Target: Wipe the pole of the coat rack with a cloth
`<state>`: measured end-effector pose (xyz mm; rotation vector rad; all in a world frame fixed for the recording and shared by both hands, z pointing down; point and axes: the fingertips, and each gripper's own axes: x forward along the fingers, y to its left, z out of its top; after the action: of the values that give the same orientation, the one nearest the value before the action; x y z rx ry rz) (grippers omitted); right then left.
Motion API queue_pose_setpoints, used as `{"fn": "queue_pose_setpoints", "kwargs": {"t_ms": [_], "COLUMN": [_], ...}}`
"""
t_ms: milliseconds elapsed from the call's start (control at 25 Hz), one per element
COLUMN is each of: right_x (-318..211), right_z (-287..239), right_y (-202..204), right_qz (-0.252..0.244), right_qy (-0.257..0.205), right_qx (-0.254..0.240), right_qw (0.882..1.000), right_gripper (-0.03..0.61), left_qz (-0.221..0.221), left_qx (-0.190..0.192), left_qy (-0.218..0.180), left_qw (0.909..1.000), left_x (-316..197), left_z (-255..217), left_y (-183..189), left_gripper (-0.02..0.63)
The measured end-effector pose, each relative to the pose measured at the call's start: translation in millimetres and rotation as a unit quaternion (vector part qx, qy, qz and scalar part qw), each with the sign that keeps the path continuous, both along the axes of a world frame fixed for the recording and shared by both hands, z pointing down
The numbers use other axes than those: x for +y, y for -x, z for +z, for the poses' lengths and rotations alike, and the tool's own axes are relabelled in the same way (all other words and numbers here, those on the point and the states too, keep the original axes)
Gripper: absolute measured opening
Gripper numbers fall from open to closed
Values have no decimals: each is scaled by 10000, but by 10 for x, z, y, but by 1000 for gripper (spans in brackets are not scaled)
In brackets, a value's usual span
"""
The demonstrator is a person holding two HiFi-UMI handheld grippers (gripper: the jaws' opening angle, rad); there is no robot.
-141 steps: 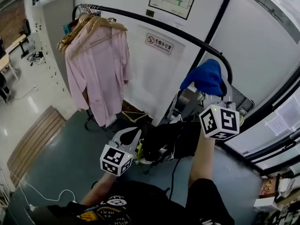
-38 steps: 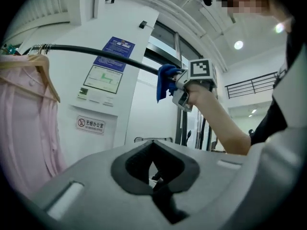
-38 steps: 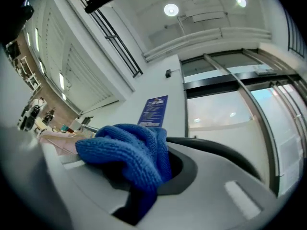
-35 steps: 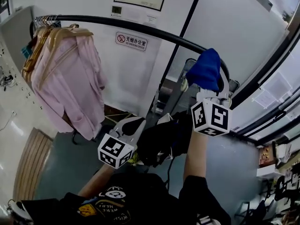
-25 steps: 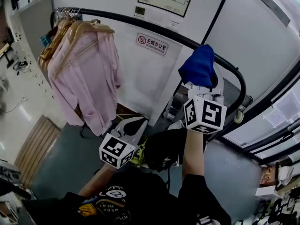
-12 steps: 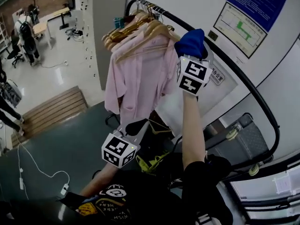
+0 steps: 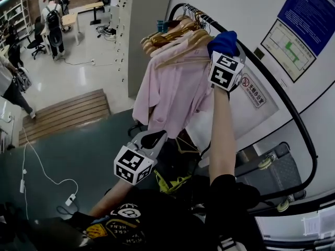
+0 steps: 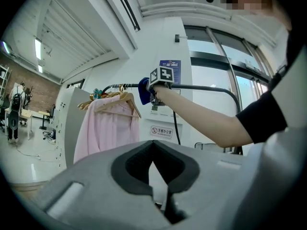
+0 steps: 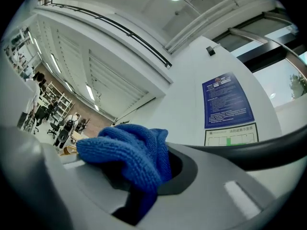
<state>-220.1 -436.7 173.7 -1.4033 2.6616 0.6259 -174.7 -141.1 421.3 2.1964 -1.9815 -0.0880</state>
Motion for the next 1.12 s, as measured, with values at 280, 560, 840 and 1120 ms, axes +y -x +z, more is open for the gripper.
{"fn": "queue_pose_setpoints", "kwargs": {"t_ms": [280, 560, 840, 1120], "right_x": [393, 887, 1465, 1281], "right_z": [71, 73, 2, 109], "right_y": [-1045, -2746, -4186, -4420], "right_qz": [32, 848, 1921, 1690], "right_qy": [-163, -250, -501, 42], "right_qx": [-120, -628, -991, -1375], "right_qw": [9998, 9941, 9751, 9760], "right_gripper": [52, 52, 54, 54], "left_qz": [729, 2144, 3396, 3791], "left_qx": [-183, -429, -404, -280], "left_qy": [25, -345, -627, -563], "left_qw": [9972, 9752, 9376, 9232], "left_x": [-245, -859, -1043, -991], "left_z": [-89, -370, -533, -454], "left_y": [-361, -1291, -2432, -2908], "left_gripper": [-3, -3, -3, -3]}}
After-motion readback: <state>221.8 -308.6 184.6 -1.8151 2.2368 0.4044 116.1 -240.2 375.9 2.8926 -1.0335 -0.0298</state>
